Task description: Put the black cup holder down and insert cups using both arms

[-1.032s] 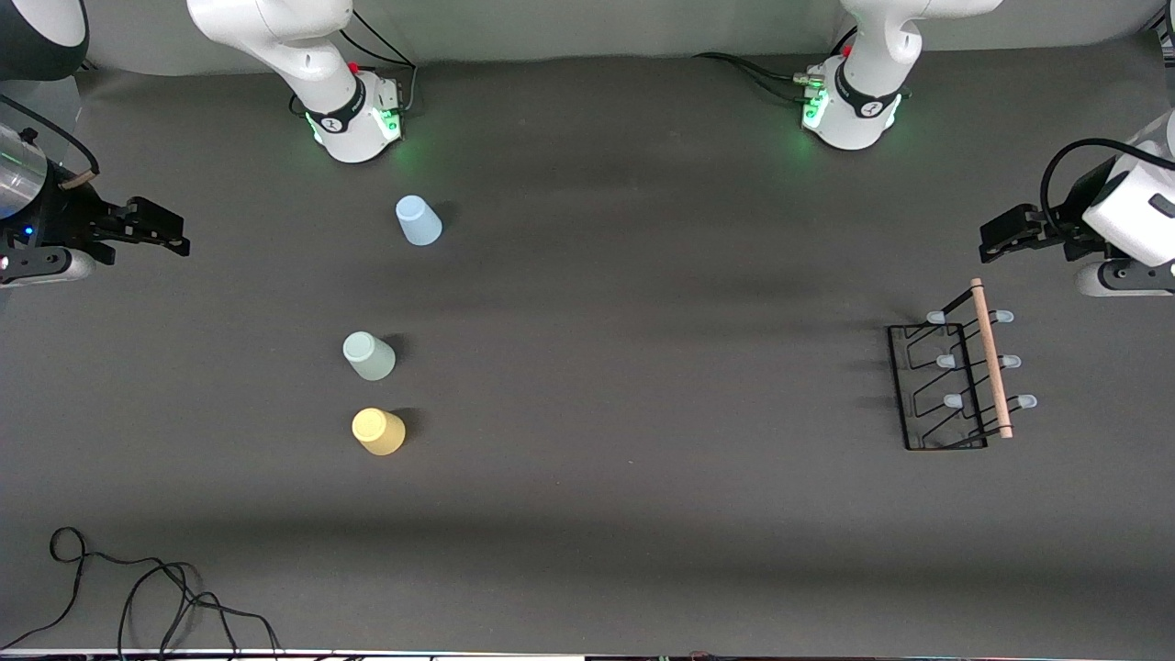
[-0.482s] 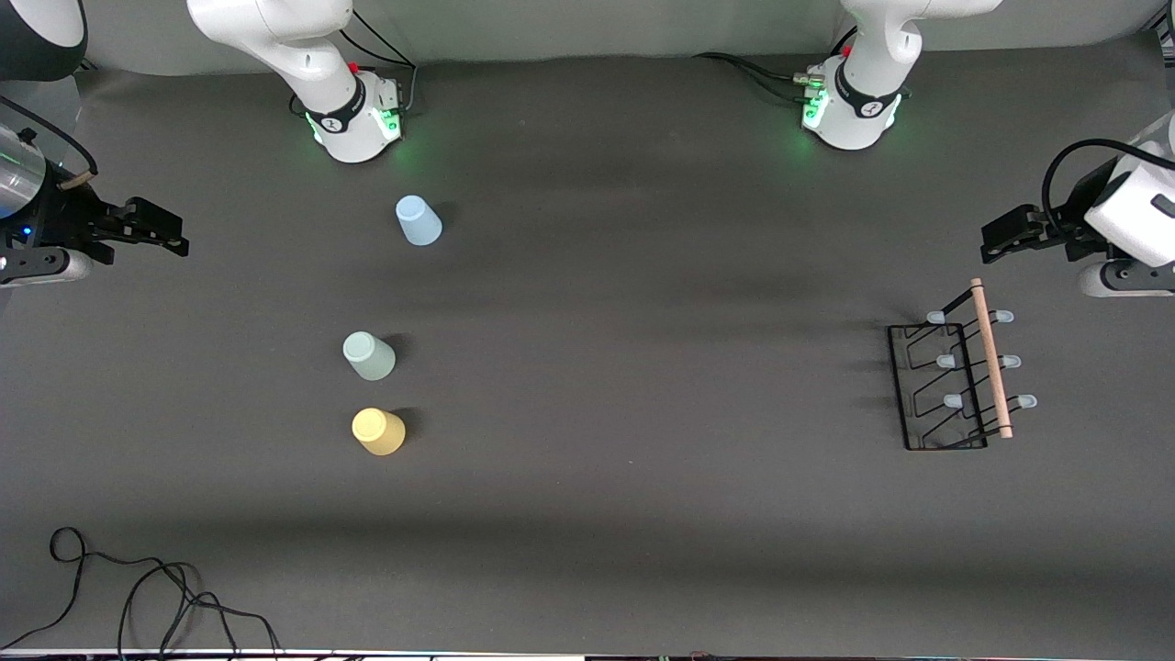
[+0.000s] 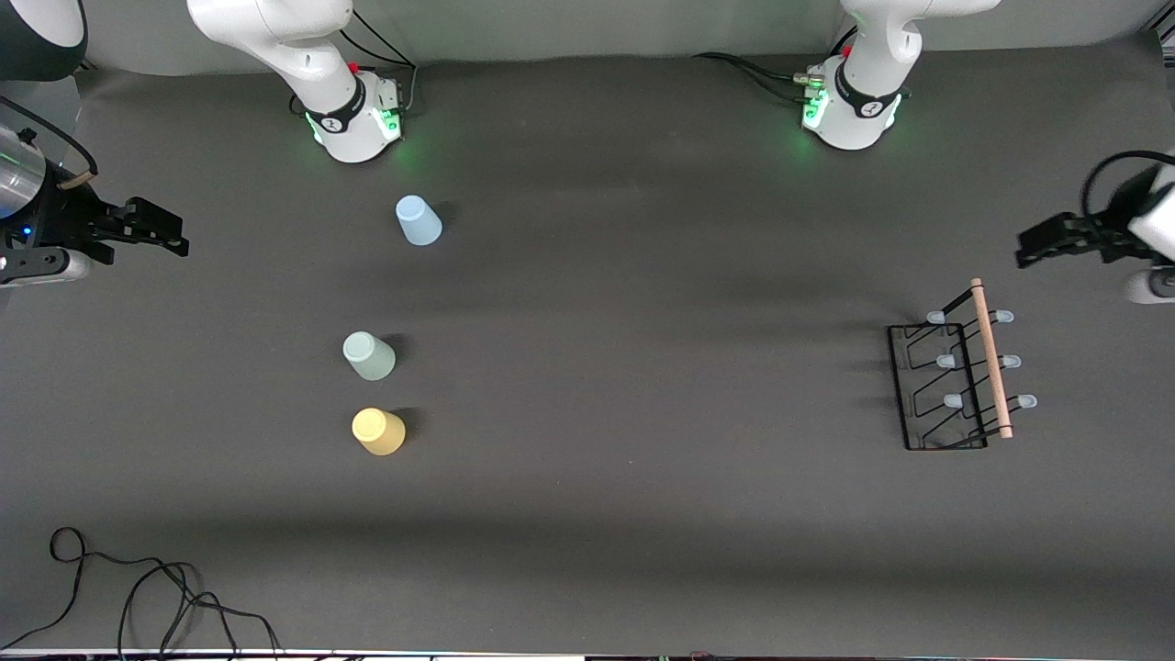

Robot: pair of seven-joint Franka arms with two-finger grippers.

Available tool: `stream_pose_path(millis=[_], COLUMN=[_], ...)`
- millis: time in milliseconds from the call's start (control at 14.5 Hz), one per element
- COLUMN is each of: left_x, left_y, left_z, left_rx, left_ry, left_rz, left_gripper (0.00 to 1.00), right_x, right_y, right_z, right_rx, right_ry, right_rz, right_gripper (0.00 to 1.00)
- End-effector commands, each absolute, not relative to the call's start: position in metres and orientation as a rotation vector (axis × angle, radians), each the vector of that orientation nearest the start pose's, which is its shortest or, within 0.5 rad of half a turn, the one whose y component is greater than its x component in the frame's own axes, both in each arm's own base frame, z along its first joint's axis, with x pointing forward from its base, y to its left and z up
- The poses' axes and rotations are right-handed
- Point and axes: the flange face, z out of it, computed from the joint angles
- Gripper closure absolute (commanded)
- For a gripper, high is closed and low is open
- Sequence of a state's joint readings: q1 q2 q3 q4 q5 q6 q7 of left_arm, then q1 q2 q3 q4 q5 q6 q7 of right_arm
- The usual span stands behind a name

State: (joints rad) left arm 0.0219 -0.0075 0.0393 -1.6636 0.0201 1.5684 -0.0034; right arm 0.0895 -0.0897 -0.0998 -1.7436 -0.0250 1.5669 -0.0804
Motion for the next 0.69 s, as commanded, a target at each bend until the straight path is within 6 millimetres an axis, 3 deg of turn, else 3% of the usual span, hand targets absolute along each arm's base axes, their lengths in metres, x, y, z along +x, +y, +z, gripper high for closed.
stream_pose_path(millis=[0, 206, 413, 551, 619], left_x=[0.51, 0.513, 0.515, 0.521, 0.525], left_y=[0.058, 0.061, 0.06, 0.059, 0.06], left_z=[0.576, 0.56, 0.494, 0.443, 0.42], left_rx=[-3.101, -3.101, -3.105, -3.106, -3.105], left_ry=[-0.056, -0.06, -0.036, -0.016, -0.014], left_rz=[0.089, 0.098, 0.046, 0.029, 0.015], left_gripper=[0.0, 0.0, 0.0, 0.0, 0.0], right_x=[0.518, 0.523, 0.524, 0.523, 0.522], right_y=[-0.008, 0.001, 0.037, 0.063, 0.066], right_z=[0.592, 0.592, 0.585, 0.557, 0.538], right_rx=[-3.159, -3.155, -3.074, -3.078, -3.079], right_ry=[-0.089, -0.059, 0.086, 0.022, 0.014], right_rz=[0.138, 0.098, 0.107, 0.121, 0.128], right_gripper=[0.0, 0.0, 0.0, 0.0, 0.0])
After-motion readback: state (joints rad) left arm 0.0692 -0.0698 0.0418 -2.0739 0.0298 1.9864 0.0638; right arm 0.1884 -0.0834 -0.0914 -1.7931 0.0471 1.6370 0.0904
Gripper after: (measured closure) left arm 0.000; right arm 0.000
